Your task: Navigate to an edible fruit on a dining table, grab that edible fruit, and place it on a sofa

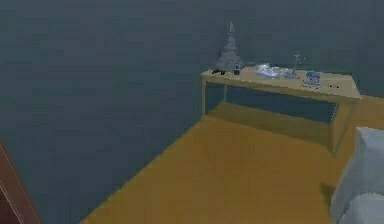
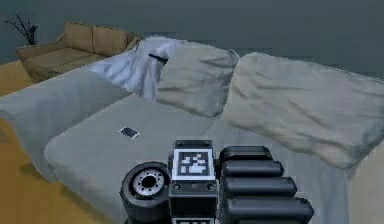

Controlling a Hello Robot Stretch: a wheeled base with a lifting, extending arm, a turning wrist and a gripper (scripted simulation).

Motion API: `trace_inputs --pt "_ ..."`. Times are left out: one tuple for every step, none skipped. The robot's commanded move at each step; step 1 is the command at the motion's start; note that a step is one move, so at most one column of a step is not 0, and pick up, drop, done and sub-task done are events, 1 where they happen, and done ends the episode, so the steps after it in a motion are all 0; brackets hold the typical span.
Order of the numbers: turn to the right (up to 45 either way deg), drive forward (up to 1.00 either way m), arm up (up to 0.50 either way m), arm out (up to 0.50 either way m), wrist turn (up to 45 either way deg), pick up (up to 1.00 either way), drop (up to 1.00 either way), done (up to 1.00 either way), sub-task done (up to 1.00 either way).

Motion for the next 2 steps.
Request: trace_inputs --pt "-45.0 0.00 0.00 0.00 0.0 0.00 0.00 0.00 0.00" --pt "-9.0 0.00 0.00 0.00 0.0 0.00 0.00 0.00 0.00"
